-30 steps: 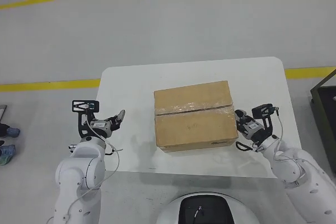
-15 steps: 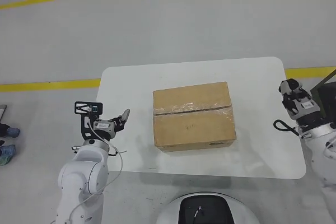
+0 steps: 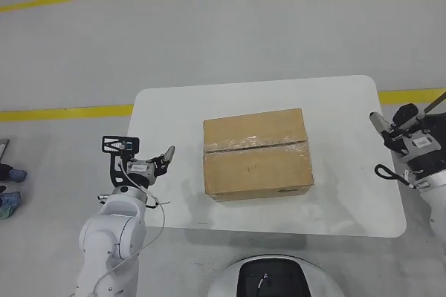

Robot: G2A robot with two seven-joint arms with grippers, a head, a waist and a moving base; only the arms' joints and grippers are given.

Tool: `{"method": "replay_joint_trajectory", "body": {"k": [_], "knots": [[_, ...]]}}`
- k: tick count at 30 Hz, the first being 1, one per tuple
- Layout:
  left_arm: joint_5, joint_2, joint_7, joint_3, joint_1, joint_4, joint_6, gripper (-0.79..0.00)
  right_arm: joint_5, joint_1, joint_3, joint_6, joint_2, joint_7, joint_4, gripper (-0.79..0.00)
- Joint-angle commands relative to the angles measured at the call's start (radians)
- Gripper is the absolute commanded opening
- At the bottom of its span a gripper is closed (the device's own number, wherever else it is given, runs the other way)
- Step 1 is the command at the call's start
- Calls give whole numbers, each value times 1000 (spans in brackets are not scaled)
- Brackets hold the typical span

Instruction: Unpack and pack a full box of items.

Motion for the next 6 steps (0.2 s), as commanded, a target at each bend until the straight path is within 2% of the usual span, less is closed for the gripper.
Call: {"method": "replay_joint_trajectory", "body": {"k": [1, 4, 6], "knots": [[0, 0, 0, 0, 0, 0, 0, 0, 0, 0, 0, 0, 0, 0, 0, -146], [0, 0, 0, 0, 0, 0, 0, -1, 0, 0, 0, 0, 0, 0, 0, -49], [0, 0, 0, 0, 0, 0, 0, 0, 0, 0, 0, 0, 0, 0, 0, -18]]}}
